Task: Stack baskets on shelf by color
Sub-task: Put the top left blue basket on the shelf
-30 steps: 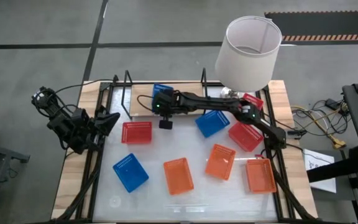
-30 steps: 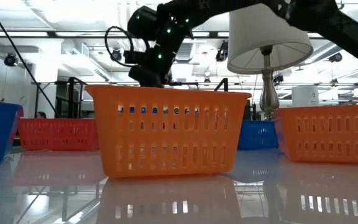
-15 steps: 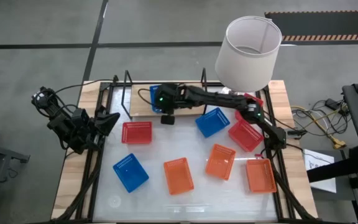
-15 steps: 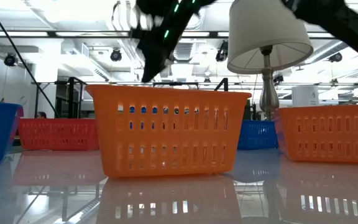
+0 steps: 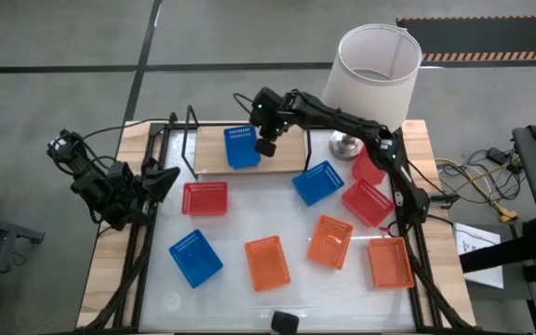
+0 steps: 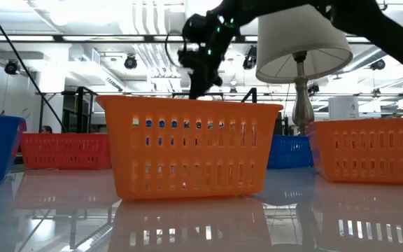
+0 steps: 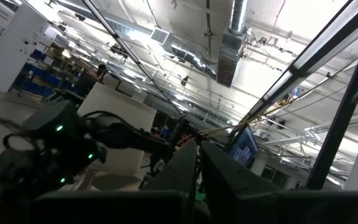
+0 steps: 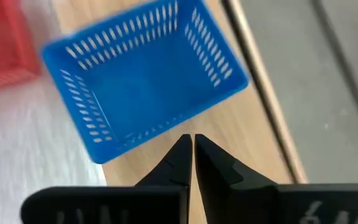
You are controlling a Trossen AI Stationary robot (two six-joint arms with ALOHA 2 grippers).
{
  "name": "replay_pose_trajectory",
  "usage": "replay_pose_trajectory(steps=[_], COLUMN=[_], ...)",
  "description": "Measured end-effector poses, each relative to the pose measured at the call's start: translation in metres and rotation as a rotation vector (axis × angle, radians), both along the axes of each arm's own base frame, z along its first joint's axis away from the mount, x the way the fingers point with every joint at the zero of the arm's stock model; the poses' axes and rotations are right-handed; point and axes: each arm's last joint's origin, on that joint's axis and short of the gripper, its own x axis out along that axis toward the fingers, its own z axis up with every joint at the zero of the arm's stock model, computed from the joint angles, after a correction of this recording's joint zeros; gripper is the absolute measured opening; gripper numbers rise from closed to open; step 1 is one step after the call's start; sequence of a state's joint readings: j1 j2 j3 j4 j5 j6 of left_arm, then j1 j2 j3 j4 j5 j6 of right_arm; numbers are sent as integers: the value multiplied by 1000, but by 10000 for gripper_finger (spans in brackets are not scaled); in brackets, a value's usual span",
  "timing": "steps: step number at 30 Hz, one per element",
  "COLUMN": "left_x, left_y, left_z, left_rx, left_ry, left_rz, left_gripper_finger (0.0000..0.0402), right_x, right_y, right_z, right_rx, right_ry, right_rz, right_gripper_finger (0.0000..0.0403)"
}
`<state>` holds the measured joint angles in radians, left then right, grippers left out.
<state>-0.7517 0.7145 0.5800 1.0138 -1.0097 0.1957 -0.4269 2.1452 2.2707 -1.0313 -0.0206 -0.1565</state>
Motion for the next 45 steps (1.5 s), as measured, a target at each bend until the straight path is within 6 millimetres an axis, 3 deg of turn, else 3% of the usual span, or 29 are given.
replay_pose_trajectory(steps=[12, 16, 24, 32, 40, 45], left_x=[-4, -3, -5, -5, -5, -5], left_y=[3, 3, 4, 4, 4, 4], left_z=[2, 2, 2, 2, 2, 2], left_rx=[-10, 4, 0, 1, 7, 6], left_ry=[-11, -4, -9, -8, -5, -4], left_rz=[3, 10, 10, 11, 14, 14], left_gripper_finger=[6, 6, 6, 6, 6, 6], right_x=[17, 24, 42, 41, 59, 58], right_y=[-4, -1, 4, 3, -4, -2], right_z=[-57, -68, -57, -58, -74, -70], right_rx=[64, 80, 30, 26, -19, -5], right_ry=[121, 119, -67, -53, -163, -168], right_rz=[-20, -1, 12, 5, -16, -33], right_gripper_finger=[9, 9, 8, 8, 8, 8])
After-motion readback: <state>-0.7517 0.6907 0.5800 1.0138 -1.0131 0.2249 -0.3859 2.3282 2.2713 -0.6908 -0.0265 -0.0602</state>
